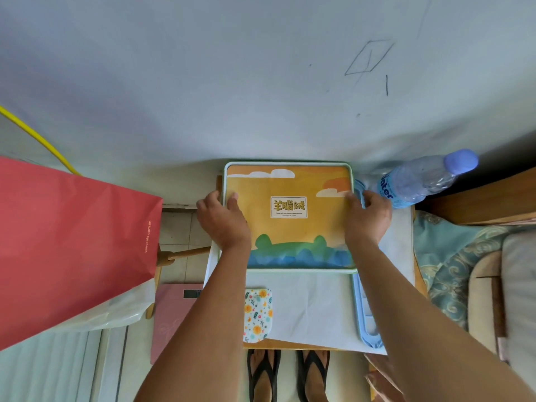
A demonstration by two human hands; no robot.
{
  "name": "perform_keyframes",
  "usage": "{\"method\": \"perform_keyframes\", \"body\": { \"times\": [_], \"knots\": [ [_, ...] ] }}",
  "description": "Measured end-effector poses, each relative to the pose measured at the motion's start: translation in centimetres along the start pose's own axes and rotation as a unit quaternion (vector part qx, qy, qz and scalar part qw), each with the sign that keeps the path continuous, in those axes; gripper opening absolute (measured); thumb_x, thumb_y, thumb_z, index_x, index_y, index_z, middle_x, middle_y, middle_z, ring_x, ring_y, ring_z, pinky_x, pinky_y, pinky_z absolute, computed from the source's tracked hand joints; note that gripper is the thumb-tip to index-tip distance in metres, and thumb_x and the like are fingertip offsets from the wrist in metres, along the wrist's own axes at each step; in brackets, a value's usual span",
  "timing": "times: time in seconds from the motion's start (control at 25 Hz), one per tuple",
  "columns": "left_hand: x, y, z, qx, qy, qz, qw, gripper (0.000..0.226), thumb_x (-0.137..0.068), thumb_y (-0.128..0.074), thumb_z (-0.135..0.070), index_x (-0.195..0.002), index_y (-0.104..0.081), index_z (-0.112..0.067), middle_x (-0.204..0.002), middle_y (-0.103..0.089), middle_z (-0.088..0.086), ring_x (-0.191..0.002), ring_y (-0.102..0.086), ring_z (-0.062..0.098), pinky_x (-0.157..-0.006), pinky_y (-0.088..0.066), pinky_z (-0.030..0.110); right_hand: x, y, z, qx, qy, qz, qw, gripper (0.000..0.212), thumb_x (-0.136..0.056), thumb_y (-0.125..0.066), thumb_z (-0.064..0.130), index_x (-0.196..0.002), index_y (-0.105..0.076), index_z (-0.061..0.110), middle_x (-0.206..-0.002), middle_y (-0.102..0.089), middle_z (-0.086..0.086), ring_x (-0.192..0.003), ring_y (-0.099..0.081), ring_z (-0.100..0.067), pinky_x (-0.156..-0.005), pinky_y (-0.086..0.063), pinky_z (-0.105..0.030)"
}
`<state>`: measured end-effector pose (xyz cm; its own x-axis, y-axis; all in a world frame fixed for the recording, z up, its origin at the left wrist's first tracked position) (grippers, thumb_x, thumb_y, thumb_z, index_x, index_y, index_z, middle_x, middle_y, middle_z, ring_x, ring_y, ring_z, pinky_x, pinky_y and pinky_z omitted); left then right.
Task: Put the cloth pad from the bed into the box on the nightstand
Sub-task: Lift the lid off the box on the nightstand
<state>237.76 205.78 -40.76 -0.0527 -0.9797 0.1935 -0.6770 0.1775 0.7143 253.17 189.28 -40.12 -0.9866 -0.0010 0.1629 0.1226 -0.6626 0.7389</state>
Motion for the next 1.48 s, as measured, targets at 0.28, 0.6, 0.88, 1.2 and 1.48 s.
{"method": "perform_keyframes", "body": {
  "times": [0.28,0.6,0.88,1.2,1.48],
  "knots": [
    [-3.3,-1.3,-1.8,-0.077,-0.054,-0.013,0.995,0.023,-0.094,-0.050,-0.017,-0.103,-0.064,0.000,-0.108,-0.059,0.021,-0.101,-0.053,0.034,-0.080,-0.045,0.043,-3.8,-2.3,2.0,0.035,0.065,0.010,0.997,0.025,-0.092,-0.054,0.016,-0.099,-0.068,-0.004,-0.107,-0.058,-0.023,-0.098,-0.052,-0.035,-0.085,-0.039,-0.038],
    [-2.6,-2.2,-2.7,-0.190,-0.043,-0.015,0.981,0.017,-0.094,-0.044,-0.002,-0.107,-0.052,0.004,-0.113,-0.058,0.023,-0.106,-0.054,0.036,-0.073,-0.049,0.043,-2.8,-3.6,2.5,0.227,0.101,-0.018,0.969,0.025,-0.094,-0.036,0.001,-0.109,-0.053,-0.010,-0.118,-0.052,-0.030,-0.112,-0.047,-0.041,-0.082,-0.043,-0.048],
    [-2.1,-0.8,-3.9,-0.126,-0.018,0.004,0.992,0.024,-0.101,-0.034,-0.021,-0.110,-0.042,-0.001,-0.102,-0.069,0.021,-0.094,-0.064,0.038,-0.063,-0.045,0.041,-2.4,-3.3,2.0,0.205,0.063,-0.015,0.977,0.025,-0.097,-0.037,0.004,-0.111,-0.053,-0.009,-0.122,-0.051,-0.028,-0.114,-0.046,-0.040,-0.087,-0.041,-0.046],
    [-2.1,3.1,-3.9,0.076,-0.063,0.116,0.988,0.027,-0.097,-0.044,-0.030,-0.109,-0.051,-0.008,-0.100,-0.059,0.012,-0.078,-0.054,0.024,-0.072,-0.041,0.031,-1.9,-1.1,1.6,0.080,0.073,0.114,0.988,0.032,-0.096,-0.044,0.022,-0.113,-0.056,-0.003,-0.125,-0.047,-0.025,-0.114,-0.045,-0.039,-0.097,-0.038,-0.044],
    [-0.3,4.8,-4.1,0.124,-0.088,0.117,0.981,0.029,-0.098,-0.042,-0.018,-0.124,-0.055,-0.012,-0.116,-0.066,0.008,-0.091,-0.052,0.009,-0.074,-0.037,0.012,3.1,0.7,-1.9,0.030,-0.008,0.266,0.964,0.058,-0.100,-0.029,0.039,-0.150,-0.009,0.018,-0.155,-0.025,-0.014,-0.140,-0.028,-0.035,-0.113,-0.023,-0.050]
  ]
}}
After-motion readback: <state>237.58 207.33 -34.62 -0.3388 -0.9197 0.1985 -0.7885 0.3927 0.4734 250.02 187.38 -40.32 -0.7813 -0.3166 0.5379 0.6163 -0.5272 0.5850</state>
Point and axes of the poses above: each hand's wrist, its own x-axis away from the middle knuckle, its own y-axis out of the back of the hand, z = x × y, the point moved 2 cm from there along -x, towards the middle knuckle
